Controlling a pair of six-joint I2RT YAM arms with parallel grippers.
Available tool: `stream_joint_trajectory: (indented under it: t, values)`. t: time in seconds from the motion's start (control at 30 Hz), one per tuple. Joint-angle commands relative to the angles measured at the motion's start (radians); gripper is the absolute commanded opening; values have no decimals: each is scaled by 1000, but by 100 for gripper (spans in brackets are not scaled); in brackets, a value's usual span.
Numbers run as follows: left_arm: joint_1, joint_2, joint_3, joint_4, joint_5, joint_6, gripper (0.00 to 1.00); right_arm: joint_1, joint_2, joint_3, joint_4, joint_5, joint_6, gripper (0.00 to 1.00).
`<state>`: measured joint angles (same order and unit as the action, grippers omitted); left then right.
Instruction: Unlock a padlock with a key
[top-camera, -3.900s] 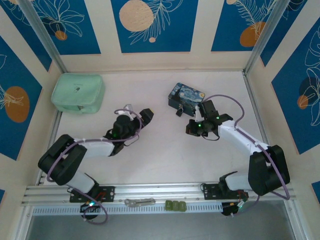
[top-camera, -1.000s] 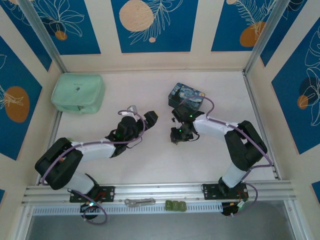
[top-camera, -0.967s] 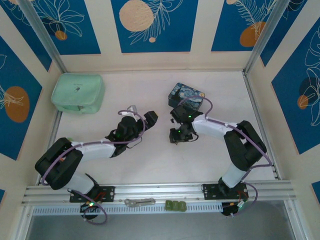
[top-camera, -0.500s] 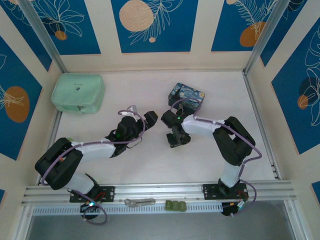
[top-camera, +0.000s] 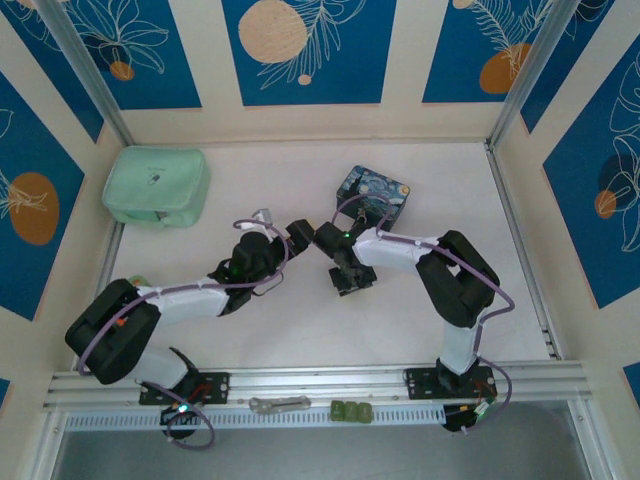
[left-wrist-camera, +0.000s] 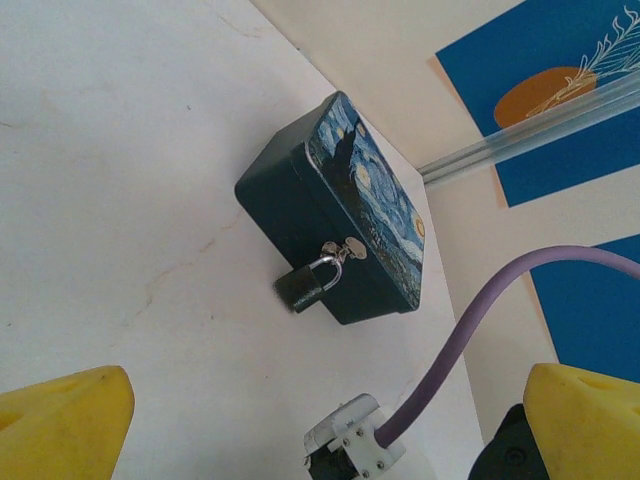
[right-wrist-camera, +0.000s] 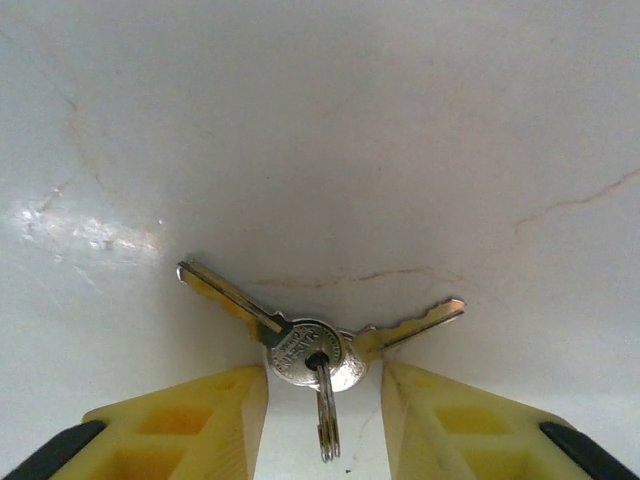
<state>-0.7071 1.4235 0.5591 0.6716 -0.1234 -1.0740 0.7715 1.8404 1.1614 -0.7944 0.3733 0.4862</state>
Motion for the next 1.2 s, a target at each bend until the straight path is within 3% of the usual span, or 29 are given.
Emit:
stream_joint_trajectory:
  t: [0.0, 0.47, 0.9, 1.17]
  values:
    - [5, -36, -11, -3, -34, 17, 100, 6, -1, 17, 44, 116, 4, 40]
    - [6, -66, -21, -32, -59, 26, 100, 10, -1, -15, 179, 112, -54, 37]
    - [6, -90, -19, -54, -74, 40, 100, -3, 44, -50, 178, 74, -49, 0]
    - [10, -90, 2, -60, -70, 73, 100, -75, -74, -56, 202, -92, -51, 0]
